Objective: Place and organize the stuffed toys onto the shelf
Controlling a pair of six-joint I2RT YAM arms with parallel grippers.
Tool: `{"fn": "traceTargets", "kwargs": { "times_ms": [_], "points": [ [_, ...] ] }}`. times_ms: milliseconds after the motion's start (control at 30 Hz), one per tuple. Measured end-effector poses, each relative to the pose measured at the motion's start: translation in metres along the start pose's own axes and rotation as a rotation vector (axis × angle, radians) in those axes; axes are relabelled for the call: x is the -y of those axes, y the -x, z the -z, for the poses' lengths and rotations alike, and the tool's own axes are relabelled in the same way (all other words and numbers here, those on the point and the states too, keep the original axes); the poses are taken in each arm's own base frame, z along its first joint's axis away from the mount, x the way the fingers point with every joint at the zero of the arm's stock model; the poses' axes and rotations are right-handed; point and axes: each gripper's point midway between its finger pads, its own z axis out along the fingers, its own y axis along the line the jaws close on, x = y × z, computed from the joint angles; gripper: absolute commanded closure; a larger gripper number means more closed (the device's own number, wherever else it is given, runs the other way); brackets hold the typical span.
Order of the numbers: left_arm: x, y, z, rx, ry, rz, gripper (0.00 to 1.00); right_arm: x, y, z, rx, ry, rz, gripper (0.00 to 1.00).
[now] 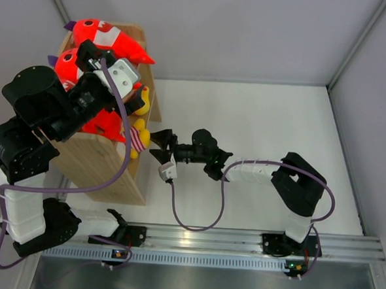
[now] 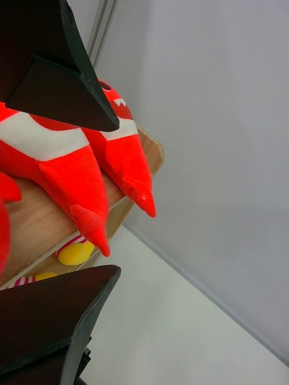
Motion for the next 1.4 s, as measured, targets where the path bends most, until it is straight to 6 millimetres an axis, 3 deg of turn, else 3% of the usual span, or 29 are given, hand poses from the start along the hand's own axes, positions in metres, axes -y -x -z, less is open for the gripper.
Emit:
{"fn": "traceTargets", "kwargs": {
  "times_ms": [167, 400, 600, 767, 800, 833, 967, 1033, 1100, 1200, 1400],
  "points": [
    [0.000, 0.000, 0.000, 0.001, -0.002, 0.000, 0.02, -0.005, -0.001, 0.009, -0.029, 0.007, -0.039, 0.24],
    [0.000, 0.000, 0.000, 0.002, -0.003, 0.000, 0.02, -0.012, -0.010, 0.021, -0.087, -0.008, -0.116, 0.23],
    [0.005, 0.001, 0.002, 0.009, -0.027, -0.001, 0.01, -0.005, -0.015, 0.051, -0.136, -0.084, -0.256, 0.20],
    [0.004, 0.010, 0.013, 0.050, -0.045, 0.006, 0.02, 0.039, -0.010, 0.074, -0.137, -0.206, -0.495, 0.20],
    [0.003, 0.013, 0.016, 0.063, -0.043, 0.008, 0.02, 0.052, -0.006, 0.073, -0.119, -0.232, -0.577, 0.18],
    [0.000, 0.017, 0.019, 0.077, -0.037, 0.011, 0.02, 0.065, -0.003, 0.071, -0.096, -0.248, -0.648, 0.02],
    [-0.005, 0.022, 0.030, 0.104, -0.023, 0.020, 0.01, 0.121, 0.023, 0.052, 0.074, -0.275, -0.926, 0.01],
    [-0.007, 0.023, 0.036, 0.113, -0.015, 0.024, 0.01, 0.136, 0.033, 0.044, 0.155, -0.268, -1.037, 0.01],
    [-0.009, 0.025, 0.040, 0.124, -0.010, 0.028, 0.02, 0.133, 0.037, 0.036, 0.194, -0.240, -1.152, 0.00],
    [-0.012, 0.028, 0.046, 0.139, -0.002, 0.033, 0.02, 0.110, 0.033, 0.027, 0.183, -0.185, -1.298, 0.01],
    [-0.020, 0.029, 0.058, 0.147, 0.033, 0.038, 0.02, 0.074, 0.027, 0.016, 0.128, -0.108, -1.429, 0.03]
  ]
}}
